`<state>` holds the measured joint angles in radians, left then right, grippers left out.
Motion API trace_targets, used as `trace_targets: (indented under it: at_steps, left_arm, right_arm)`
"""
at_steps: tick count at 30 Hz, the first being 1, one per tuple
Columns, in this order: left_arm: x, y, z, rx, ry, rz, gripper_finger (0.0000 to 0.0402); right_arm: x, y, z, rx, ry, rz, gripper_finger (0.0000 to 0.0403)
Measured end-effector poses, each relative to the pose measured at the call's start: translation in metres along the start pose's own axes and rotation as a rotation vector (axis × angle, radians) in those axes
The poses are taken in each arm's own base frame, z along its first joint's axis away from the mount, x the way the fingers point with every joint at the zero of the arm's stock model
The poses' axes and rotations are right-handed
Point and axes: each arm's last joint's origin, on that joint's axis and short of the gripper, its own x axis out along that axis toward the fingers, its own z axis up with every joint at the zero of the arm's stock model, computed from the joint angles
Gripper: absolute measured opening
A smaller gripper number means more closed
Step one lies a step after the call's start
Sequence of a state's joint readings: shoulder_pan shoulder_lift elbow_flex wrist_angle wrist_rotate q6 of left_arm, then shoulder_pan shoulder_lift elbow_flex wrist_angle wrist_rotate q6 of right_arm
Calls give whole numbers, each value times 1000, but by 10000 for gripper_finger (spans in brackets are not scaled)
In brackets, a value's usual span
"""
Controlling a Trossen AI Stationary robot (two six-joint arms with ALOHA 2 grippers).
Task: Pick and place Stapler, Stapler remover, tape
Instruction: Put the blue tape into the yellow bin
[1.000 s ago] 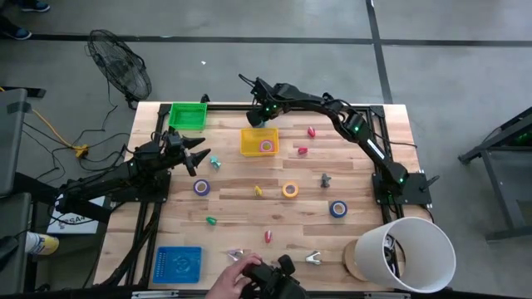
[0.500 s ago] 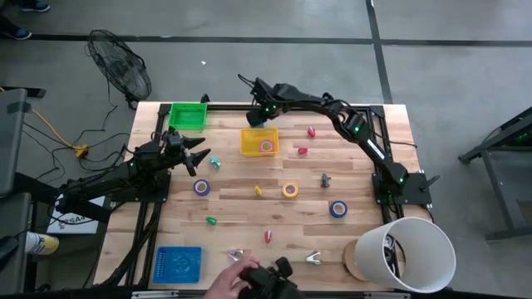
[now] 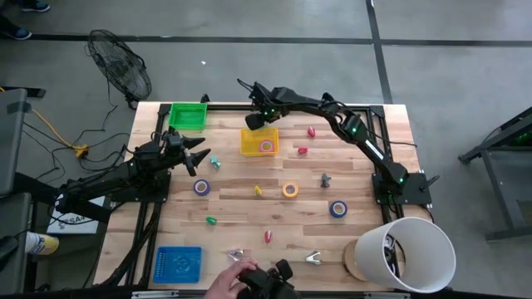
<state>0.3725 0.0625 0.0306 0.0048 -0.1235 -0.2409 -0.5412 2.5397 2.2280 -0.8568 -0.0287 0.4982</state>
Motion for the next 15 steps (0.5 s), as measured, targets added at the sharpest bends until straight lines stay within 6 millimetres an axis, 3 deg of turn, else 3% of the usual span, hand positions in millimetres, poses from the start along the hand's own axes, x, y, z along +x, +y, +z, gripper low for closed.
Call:
trace_targets:
  at_steps: [15]
  left_arm:
    - [0, 0, 0, 0, 0, 0, 269]
  right_arm:
    - [-4, 3, 5, -21, -44, 1, 125]
